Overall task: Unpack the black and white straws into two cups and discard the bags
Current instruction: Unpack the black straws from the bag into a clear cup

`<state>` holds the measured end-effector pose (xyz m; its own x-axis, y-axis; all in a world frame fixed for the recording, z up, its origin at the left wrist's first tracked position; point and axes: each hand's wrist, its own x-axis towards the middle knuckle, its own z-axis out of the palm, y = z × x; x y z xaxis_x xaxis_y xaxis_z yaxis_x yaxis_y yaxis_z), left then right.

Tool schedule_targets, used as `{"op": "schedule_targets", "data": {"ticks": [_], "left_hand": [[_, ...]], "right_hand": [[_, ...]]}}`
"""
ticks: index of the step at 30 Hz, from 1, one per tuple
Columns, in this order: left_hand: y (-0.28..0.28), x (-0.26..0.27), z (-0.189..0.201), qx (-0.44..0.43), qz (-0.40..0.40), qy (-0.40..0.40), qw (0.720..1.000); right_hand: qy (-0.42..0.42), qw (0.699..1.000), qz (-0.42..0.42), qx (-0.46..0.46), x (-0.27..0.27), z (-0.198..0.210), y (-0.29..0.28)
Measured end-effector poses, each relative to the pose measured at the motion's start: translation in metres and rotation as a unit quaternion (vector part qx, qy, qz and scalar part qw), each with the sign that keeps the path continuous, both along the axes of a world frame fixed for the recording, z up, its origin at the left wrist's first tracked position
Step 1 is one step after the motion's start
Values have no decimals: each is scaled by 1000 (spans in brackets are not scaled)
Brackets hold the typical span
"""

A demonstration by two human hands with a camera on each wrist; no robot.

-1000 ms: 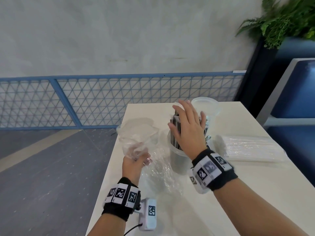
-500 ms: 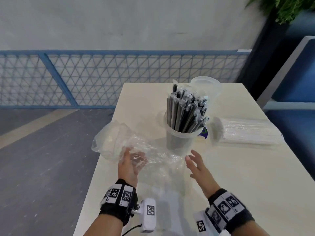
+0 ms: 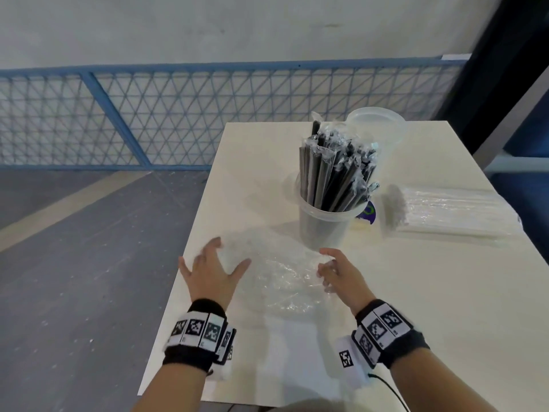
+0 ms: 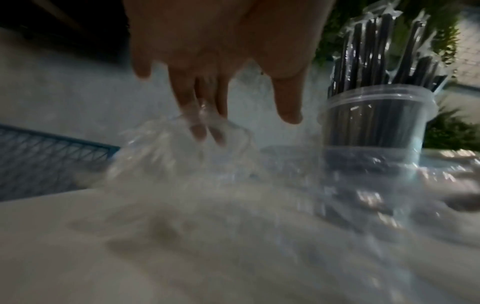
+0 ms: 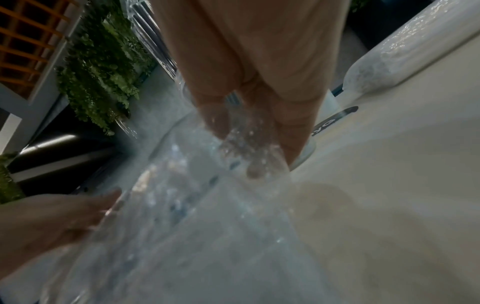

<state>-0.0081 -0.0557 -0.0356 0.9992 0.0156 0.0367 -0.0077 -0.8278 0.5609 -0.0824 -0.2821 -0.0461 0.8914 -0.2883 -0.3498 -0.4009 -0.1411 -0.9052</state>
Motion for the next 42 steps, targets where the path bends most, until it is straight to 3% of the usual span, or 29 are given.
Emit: {"op": "schedule_targets", "data": {"ticks": [2,4,8,12,15,17,20,22,24,27,29,31,32,34,35,38,42], "left_hand": [[-3,8,4,-13,-8,101,995],[-7,14,5,-98,20,136,986],[-8,19,1,-144,53,135,979],[13,23,-10,-172,107,62,977],[20,23,-16,-137,95,62,984],[21,24,-21,-108,64,60,990],[22,25,-26,-70,27,24,997],[24,23,-29,-50,14,4,999],[25,23,-33,-46,13,3,999],[30,26,-35,-31,34,12,999],[29,26,-33,52,31,-3,998],[18,20,-27,178,-48,-23,983],[9,14,-23,218,-127,-34,967],[-8,2,-24,266,-308,-8,913],[-12,-3,-29,282,-357,42,889],[-2,-1,-45,308,-361,212,855],[23,10,-54,294,-355,267,846]], "right_hand": [[0,1000,18,-15,2,-2,0],[-2,999,26,-27,3,-4,1],[-11,1000,-12,-6,5,-7,1],[-2,993,-117,-22,0,-15,-13],[1,979,-147,-141,-2,-18,-14],[-69,950,-141,-271,-3,-9,-6],[-136,888,20,-439,-10,2,16],[-34,844,164,-510,-12,-3,30],[34,819,228,-525,-13,-17,40],[132,807,325,-476,-10,-37,34],[193,801,356,-442,-10,-40,32],[202,800,356,-438,-8,-42,32],[206,798,357,-440,-6,-42,33],[216,792,362,-442,-4,-41,33],[216,792,360,-442,-3,-42,32],[217,802,354,-429,-3,-42,31],[212,798,378,-419,-2,-40,23]]}}
